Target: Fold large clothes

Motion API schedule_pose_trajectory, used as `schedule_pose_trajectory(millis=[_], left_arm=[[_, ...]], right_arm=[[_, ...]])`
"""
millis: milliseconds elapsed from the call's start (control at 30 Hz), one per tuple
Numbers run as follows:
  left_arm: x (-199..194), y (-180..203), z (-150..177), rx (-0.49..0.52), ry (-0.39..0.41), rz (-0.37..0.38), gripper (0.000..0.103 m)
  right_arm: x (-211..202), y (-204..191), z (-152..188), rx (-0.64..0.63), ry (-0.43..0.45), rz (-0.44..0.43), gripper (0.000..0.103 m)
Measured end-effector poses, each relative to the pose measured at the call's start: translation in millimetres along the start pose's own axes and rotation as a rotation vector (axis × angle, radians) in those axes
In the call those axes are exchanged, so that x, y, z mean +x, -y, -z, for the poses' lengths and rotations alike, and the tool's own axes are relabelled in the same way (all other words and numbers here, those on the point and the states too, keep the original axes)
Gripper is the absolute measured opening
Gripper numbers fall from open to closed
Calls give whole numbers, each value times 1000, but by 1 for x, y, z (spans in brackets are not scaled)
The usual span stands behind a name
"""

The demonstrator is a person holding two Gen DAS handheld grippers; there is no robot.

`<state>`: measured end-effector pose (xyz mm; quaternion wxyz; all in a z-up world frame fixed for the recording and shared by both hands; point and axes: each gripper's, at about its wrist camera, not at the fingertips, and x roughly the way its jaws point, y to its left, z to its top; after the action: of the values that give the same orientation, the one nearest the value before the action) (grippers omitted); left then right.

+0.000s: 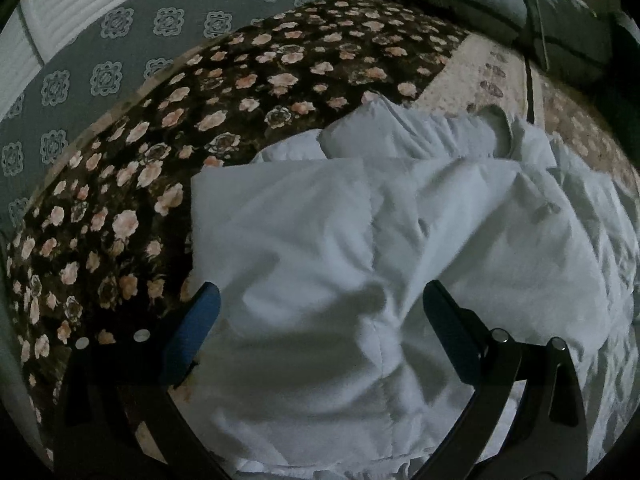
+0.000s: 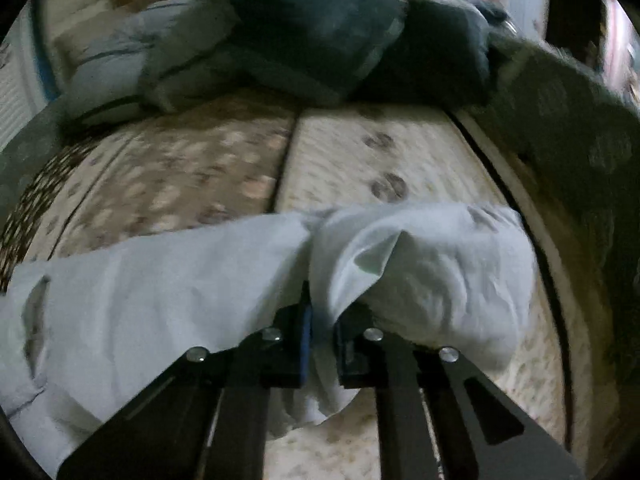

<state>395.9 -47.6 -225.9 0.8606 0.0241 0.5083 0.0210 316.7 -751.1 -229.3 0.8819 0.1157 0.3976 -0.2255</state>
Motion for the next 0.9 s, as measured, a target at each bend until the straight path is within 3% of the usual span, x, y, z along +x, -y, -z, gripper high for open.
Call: schedule_pose_trajectory(millis=[200,433,567,667,900], left_arm=[[-3,-1,0,1,-4,9,100],[-10,-10,-4,-12,-1,20,100],[-16,-17,-5,-23,12,18,100],[-15,-21,-2,-47,-1,59,100],[-20,-31,-1,-54,7,46,100]], right_arm=[[-39,-70,-27,-99,51,-127,6],[-72,-169,-32,-253,92,-255,3],[-88,-226,-21,-308,79,-376,1],[-100,-264,-9,-363,62,-441,1],[-142,-337,29,-483,47,-609,0]])
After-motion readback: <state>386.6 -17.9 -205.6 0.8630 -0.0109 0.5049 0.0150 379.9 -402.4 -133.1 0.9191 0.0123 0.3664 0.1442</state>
